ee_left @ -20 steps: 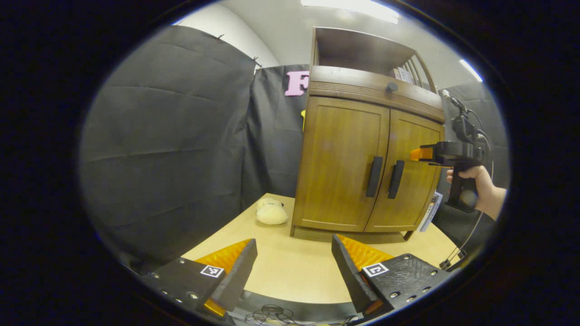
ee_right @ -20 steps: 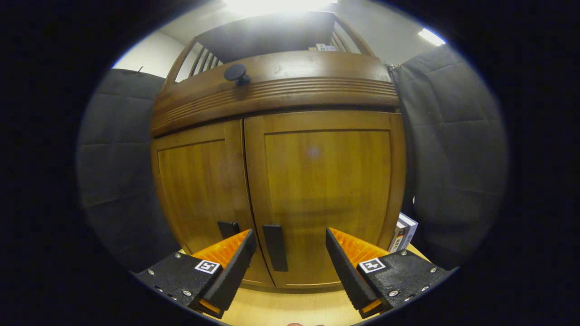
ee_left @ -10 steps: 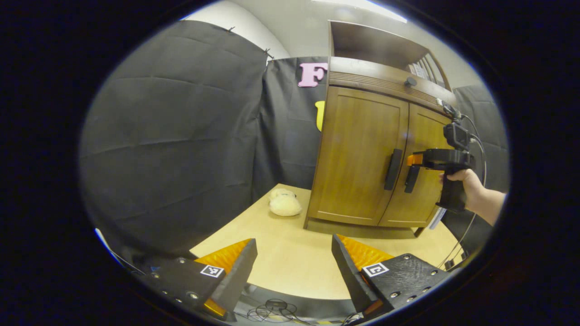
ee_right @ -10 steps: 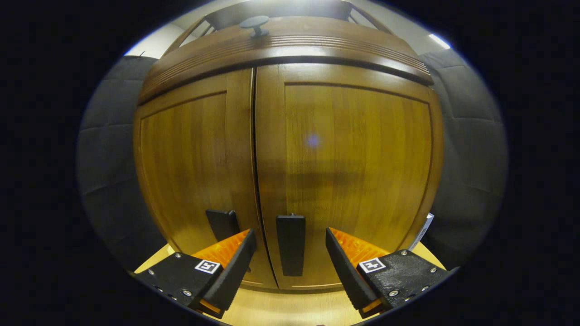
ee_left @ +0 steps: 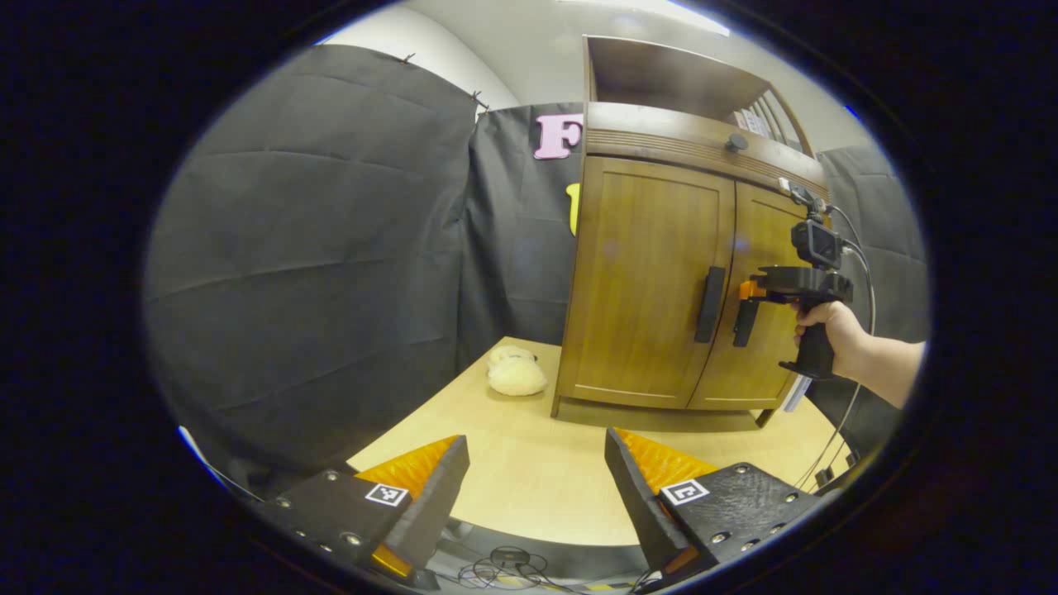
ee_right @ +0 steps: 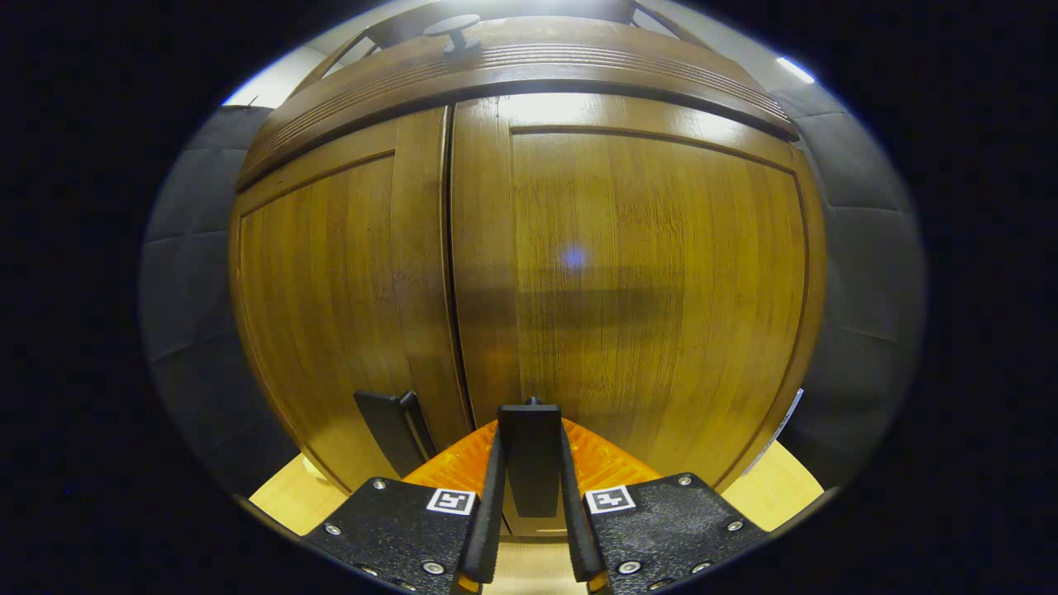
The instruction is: Open the right door of the double-door shoe cabinet with the right hand, and open the left door with the left hand.
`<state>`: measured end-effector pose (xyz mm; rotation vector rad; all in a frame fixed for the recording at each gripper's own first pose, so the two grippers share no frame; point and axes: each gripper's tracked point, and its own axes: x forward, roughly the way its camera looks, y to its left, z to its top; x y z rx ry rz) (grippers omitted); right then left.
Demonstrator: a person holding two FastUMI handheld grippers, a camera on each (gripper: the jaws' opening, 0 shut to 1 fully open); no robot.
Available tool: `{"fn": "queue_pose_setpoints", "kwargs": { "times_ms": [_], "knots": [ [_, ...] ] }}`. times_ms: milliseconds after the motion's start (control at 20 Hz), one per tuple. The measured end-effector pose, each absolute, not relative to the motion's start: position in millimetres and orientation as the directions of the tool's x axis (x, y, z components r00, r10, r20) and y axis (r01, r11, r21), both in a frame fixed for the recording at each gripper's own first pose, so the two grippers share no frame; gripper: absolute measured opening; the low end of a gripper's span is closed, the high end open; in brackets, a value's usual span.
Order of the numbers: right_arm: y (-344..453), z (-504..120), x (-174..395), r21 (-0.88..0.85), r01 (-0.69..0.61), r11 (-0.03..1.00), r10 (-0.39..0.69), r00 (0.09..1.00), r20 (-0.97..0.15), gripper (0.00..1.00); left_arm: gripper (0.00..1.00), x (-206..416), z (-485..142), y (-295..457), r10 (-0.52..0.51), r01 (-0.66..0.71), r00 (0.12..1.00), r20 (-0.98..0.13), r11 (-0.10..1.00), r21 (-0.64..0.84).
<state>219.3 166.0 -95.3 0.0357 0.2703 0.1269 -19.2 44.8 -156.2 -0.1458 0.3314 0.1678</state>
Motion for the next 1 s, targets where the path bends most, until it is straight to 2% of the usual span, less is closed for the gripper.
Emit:
{"fn": "queue_pose_setpoints", "kwargs": {
  "times_ms": [100, 300, 450, 550, 600, 800, 850, 900, 1000],
  "knots": [
    [166, -96, 218, 0.069, -0.130, 0.989, 0.144, 0.950, -0.277, 0.31, 1.00, -19, -154, 46, 0.152, -0.198, 0.932, -0.329, 0.974, -0.109],
    [165, -96, 214, 0.039, -0.147, 0.988, 0.152, 0.948, -0.279, 0.31, 1.00, -22, -141, 47, 0.168, -0.199, 0.943, -0.286, 0.977, -0.082],
    [167, -95, 215, 0.041, -0.179, 0.983, 0.183, 0.944, -0.276, 0.30, 0.94, -24, -142, 46, 0.183, -0.206, 0.938, -0.295, 0.977, -0.048],
    [168, -93, 213, 0.055, -0.202, 0.978, 0.209, 0.936, -0.283, 0.30, 0.97, -24, -140, 47, 0.187, -0.213, 0.937, -0.294, 0.975, -0.060],
    [168, -93, 213, 0.052, -0.212, 0.976, 0.218, 0.933, -0.285, 0.30, 0.94, -24, -139, 47, 0.189, -0.216, 0.938, -0.290, 0.974, -0.066],
    [170, -90, 213, 0.053, -0.231, 0.971, 0.237, 0.931, -0.278, 0.30, 0.94, -25, -140, 46, 0.187, -0.211, 0.941, -0.284, 0.976, -0.057],
    [170, -91, 213, 0.051, -0.239, 0.970, 0.244, 0.929, -0.279, 0.30, 0.99, -25, -140, 46, 0.182, -0.205, 0.942, -0.284, 0.977, -0.054],
    [170, -91, 214, 0.050, -0.250, 0.967, 0.253, 0.926, -0.281, 0.30, 0.94, -24, -139, 46, 0.176, -0.198, 0.944, -0.281, 0.979, -0.051],
    [172, -90, 212, 0.057, -0.265, 0.963, 0.270, 0.919, -0.288, 0.30, 0.94, -23, -139, 46, 0.168, -0.187, 0.947, -0.274, 0.981, -0.046]
  ]
}}
